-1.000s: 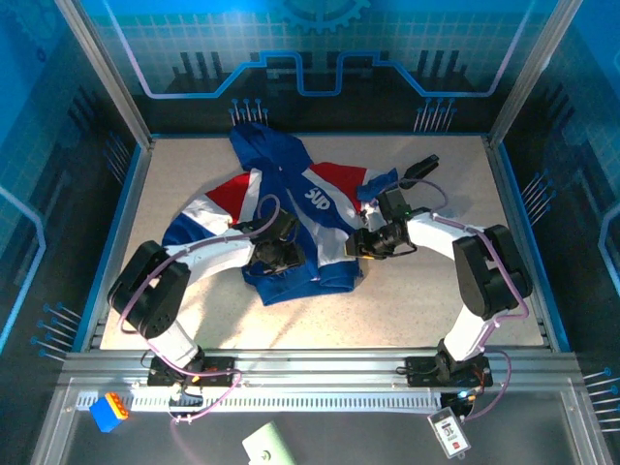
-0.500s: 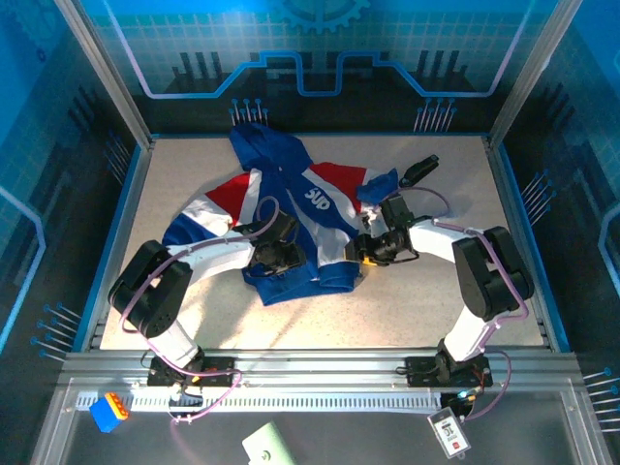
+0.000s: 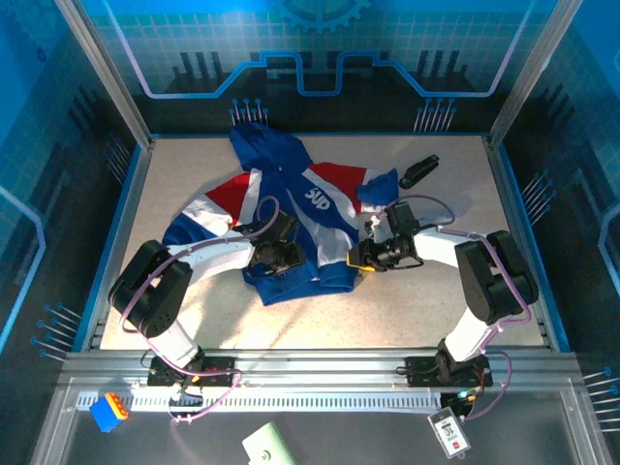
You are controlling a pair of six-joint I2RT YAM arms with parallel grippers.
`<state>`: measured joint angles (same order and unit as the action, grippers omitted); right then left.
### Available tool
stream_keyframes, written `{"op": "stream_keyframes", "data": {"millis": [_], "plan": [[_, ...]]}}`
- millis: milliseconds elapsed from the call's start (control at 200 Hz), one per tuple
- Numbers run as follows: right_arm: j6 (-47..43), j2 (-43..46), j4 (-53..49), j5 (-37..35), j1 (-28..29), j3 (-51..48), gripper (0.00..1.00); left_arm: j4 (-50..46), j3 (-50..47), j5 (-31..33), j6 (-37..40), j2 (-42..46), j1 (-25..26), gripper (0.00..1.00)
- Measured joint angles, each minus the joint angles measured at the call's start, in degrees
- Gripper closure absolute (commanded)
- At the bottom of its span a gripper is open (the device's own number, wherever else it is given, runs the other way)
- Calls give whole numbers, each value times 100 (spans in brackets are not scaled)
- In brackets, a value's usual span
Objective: Zip up the jacket
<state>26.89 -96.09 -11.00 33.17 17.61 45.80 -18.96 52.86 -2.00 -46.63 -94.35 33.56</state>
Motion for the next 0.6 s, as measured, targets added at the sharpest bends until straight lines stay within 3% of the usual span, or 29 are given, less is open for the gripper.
{"op": "stream_keyframes", "data": {"millis": [400, 600], "plan": [[-219, 844, -516, -291, 15, 212, 97, -13, 0, 26, 0, 0, 0, 57], [-385, 857, -1099, -632, 256, 662, 100, -17, 0, 74, 4, 4, 0, 57]]}}
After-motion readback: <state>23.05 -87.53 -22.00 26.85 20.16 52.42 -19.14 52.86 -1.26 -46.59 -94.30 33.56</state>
